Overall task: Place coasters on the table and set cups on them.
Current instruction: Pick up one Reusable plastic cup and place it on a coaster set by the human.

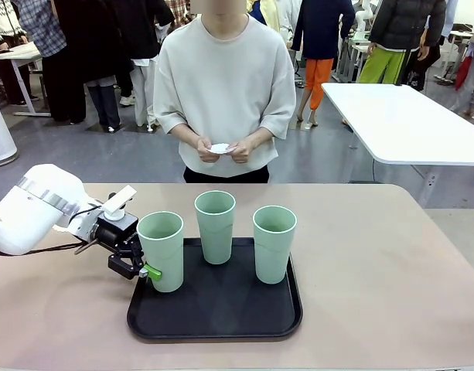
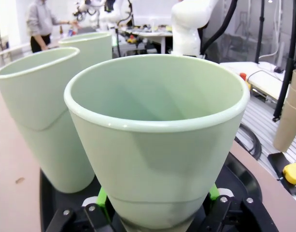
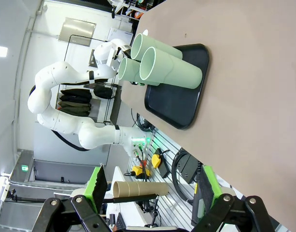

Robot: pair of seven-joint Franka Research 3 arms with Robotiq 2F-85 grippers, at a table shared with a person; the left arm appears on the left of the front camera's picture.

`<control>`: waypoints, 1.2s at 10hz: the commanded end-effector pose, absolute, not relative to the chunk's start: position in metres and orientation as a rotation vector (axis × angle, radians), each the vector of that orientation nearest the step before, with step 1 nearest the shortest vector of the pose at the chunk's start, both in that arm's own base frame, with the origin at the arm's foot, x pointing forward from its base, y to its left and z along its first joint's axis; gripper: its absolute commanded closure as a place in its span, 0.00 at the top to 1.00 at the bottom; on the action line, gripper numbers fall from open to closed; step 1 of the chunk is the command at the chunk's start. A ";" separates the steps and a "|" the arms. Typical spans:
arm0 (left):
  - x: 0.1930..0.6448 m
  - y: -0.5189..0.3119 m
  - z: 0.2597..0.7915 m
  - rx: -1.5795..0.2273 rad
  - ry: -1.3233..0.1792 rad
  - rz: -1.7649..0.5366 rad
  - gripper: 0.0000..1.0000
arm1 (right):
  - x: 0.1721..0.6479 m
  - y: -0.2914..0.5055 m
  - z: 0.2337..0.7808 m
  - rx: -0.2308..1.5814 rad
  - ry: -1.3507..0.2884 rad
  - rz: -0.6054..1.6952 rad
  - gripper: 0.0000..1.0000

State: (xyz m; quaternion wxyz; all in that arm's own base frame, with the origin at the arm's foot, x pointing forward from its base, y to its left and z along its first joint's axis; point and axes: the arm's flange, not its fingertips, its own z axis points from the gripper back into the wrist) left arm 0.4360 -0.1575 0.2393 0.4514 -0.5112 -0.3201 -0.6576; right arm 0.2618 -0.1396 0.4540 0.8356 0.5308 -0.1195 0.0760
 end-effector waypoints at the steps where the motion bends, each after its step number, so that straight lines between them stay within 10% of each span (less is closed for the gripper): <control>1: 0.439 -0.158 0.241 -1.269 -0.796 -1.608 0.00 | 0.262 -0.139 0.456 1.138 -0.263 0.171 1.00; 3: 0.436 -0.151 0.246 -1.279 -0.800 -1.622 0.00 | 0.262 -0.139 0.456 1.138 -0.263 0.171 1.00; 4: 0.430 -0.146 0.254 -1.275 -0.805 -1.632 0.27 | 0.262 -0.139 0.456 1.138 -0.263 0.171 1.00; 12: 0.393 -0.057 0.449 -1.063 -0.940 -1.307 0.27 | 0.262 -0.139 0.456 1.138 -0.263 0.171 1.00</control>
